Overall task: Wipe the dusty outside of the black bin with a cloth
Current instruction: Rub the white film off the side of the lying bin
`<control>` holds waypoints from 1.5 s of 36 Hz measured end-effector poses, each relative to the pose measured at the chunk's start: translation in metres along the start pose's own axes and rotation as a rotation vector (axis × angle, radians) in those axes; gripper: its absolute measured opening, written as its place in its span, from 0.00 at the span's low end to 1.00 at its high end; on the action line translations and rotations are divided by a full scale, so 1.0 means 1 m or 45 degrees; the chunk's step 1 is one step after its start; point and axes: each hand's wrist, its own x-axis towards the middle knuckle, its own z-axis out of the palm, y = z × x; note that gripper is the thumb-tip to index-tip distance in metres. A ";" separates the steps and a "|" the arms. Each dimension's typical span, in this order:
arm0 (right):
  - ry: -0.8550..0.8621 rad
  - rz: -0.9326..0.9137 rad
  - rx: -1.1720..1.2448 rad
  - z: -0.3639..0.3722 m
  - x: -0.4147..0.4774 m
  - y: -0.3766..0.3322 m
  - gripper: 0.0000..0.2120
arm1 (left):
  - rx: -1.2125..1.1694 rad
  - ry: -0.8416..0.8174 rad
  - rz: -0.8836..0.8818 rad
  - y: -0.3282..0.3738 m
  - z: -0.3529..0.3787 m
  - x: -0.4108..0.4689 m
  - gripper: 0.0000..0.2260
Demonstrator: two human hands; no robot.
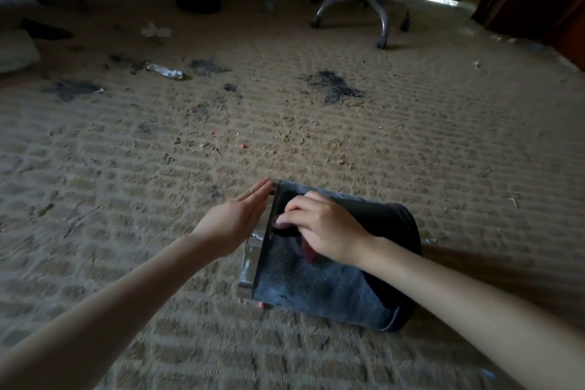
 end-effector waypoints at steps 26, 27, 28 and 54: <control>-0.067 0.061 0.115 -0.016 0.002 -0.017 0.15 | 0.039 -0.141 -0.040 0.001 -0.018 0.015 0.21; 0.028 0.167 0.170 -0.026 0.000 -0.016 0.14 | 0.081 -0.153 -0.059 0.002 -0.021 0.016 0.22; 0.152 0.263 0.180 -0.036 -0.002 -0.014 0.13 | 0.128 -0.156 -0.075 0.003 -0.024 0.016 0.23; 0.383 0.933 0.253 -0.157 -0.087 0.028 0.10 | 0.375 -0.239 -0.055 0.007 -0.022 0.008 0.25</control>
